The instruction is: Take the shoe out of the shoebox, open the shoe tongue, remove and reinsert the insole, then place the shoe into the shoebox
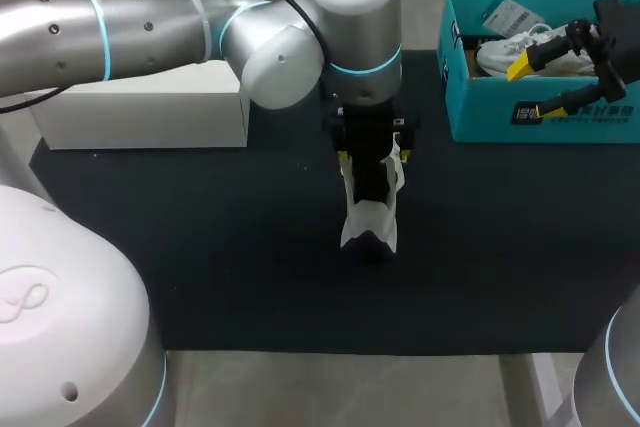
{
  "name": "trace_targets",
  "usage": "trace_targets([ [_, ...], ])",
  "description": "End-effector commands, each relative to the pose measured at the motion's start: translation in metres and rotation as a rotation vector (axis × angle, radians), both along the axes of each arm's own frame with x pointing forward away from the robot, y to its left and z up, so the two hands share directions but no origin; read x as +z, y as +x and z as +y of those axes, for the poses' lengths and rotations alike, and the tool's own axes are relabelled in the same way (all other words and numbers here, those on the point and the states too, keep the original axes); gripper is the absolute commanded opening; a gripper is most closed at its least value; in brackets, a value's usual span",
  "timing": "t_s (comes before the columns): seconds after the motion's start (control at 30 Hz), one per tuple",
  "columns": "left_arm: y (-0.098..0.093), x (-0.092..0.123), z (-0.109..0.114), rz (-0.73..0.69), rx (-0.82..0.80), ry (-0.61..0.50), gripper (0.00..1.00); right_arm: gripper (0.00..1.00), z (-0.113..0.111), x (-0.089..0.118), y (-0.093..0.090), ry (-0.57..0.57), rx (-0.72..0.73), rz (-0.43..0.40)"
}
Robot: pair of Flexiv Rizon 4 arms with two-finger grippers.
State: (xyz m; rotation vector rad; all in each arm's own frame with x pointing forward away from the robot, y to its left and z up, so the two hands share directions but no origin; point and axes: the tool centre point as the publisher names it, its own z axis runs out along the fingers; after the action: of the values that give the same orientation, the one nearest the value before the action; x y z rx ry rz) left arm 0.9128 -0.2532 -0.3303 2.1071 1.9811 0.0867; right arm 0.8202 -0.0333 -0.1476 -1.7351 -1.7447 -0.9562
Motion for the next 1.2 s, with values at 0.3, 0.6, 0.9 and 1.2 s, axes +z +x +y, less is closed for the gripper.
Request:
trace_targets([
  [0.3, 0.041, 0.040, 0.004, -0.077, 0.099, -0.061, 0.98, 1.00, 0.000, 0.000, 0.000, -0.002, -0.001, 0.001],
  [0.6, 0.071, 0.035, -0.016, -0.077, 0.103, -0.065, 0.00, 1.00, 0.000, 0.000, 0.000, -0.002, -0.001, 0.001],
  [0.9, 0.061, 0.020, -0.014, -0.006, 0.095, -0.007, 0.00, 1.00, 0.000, 0.000, 0.000, -0.002, -0.001, 0.001],
  [1.2, 0.034, 0.014, 0.017, 0.107, 0.143, 0.086, 0.00, 1.00, 0.000, 0.000, 0.000, -0.002, -0.001, 0.001],
])
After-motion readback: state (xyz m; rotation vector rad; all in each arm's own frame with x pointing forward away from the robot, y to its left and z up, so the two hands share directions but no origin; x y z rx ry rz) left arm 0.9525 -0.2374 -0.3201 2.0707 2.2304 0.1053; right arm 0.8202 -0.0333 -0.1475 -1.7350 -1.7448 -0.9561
